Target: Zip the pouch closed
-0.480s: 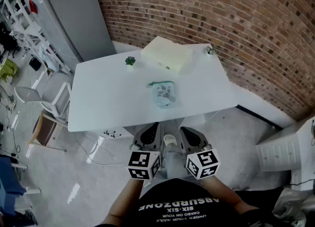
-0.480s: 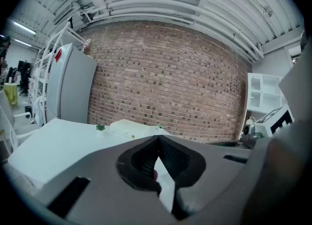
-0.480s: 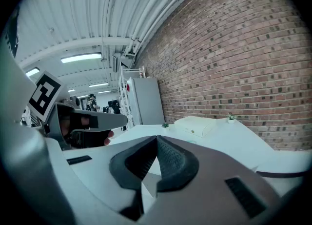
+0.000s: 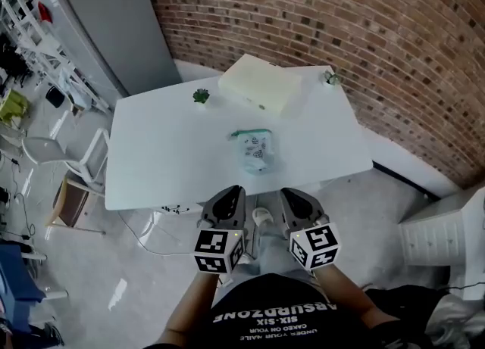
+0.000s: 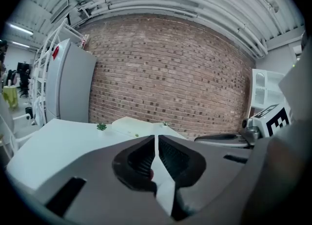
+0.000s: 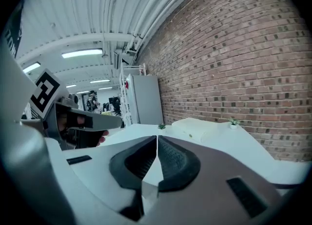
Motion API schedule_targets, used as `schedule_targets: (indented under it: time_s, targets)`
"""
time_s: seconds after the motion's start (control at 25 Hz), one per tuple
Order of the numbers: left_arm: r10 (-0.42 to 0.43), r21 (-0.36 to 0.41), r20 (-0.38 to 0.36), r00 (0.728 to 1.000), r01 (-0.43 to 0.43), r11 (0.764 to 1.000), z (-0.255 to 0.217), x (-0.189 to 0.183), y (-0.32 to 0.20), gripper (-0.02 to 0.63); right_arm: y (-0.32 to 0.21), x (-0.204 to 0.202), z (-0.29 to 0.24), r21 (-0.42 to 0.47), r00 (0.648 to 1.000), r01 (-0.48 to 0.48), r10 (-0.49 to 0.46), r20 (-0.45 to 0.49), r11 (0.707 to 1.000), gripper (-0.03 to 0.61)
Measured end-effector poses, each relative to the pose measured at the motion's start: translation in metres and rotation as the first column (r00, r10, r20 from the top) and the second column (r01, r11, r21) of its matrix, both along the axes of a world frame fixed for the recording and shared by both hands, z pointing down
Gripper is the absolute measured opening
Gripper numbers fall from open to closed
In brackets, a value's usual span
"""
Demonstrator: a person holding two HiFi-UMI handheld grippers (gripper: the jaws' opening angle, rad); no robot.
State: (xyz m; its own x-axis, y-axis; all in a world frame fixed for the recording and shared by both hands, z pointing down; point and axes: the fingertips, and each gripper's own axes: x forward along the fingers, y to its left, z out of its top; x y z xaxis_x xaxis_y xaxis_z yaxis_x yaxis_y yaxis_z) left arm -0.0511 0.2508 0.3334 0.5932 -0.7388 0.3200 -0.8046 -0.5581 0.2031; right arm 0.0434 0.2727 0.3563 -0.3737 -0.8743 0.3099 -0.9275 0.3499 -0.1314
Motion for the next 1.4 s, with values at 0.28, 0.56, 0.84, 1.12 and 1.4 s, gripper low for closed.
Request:
schedule_targets:
  time_s: [0.28, 0.56, 0.84, 1.12, 1.4]
  targets:
    - [0.034, -0.007, -0.017, 0.999, -0.034, 0.999, -0.005, 0.014, -0.053, 0.048, -0.055, 0.003, 0.004, -0.032, 0.997, 0.081, -0.081, -0.007, 0.996, 0.058]
    - [0.061, -0.044, 0.017, 0.998, -0.06, 0.997, 0.008, 0.016, -0.101, 0.117, -0.107, 0.005, 0.01, -0.055, 0.99, 0.136, -0.138, -0.022, 0.989, 0.098]
    - [0.059, -0.093, 0.071, 0.996, -0.052, 0.994, 0.03, 0.013, -0.146, 0.141, -0.155, 0.01, 0.025, -0.09, 0.979, 0.197, -0.201, -0.035, 0.976, 0.101]
    - [0.041, -0.146, 0.105, 0.994, -0.025, 0.989, 0.055, 0.01, -0.186, 0.141, -0.202, 0.012, 0.04, -0.12, 0.961, 0.262, -0.271, -0.061, 0.957, 0.101]
    - [0.012, -0.187, 0.138, 0.99, 0.014, 0.982, 0.073, 0.012, -0.224, 0.141, -0.244, 0.005, 0.049, -0.156, 0.912, 0.383, -0.399, -0.09, 0.911, 0.104]
